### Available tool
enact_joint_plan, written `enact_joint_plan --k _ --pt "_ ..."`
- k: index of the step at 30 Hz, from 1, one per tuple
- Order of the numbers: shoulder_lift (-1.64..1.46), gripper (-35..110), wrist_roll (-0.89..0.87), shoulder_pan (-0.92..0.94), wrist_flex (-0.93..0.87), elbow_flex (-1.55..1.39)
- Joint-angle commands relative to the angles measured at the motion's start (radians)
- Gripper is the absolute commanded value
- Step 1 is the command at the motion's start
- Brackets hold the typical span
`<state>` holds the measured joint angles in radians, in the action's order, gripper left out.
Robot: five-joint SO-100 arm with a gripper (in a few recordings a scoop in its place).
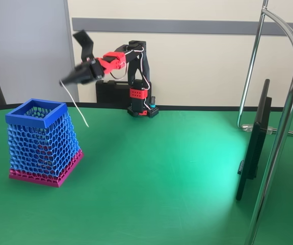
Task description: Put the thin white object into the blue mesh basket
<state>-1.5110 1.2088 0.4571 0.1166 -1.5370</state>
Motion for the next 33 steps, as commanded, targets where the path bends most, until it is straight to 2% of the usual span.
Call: enact_joint_plan --k 1,8,15,26,33 --pt "-0.023 1 0.064 0.023 0.098 0.112" --pt "0.041 1 0.206 0.080 0.173 0.268" --pt "0.064 1 0.293 0.146 0.176 0.216" --pt "0.018 2 0.218 0.166 0.178 -0.057" --pt "-0.008 9 0.144 0.163 0.221 -0.176"
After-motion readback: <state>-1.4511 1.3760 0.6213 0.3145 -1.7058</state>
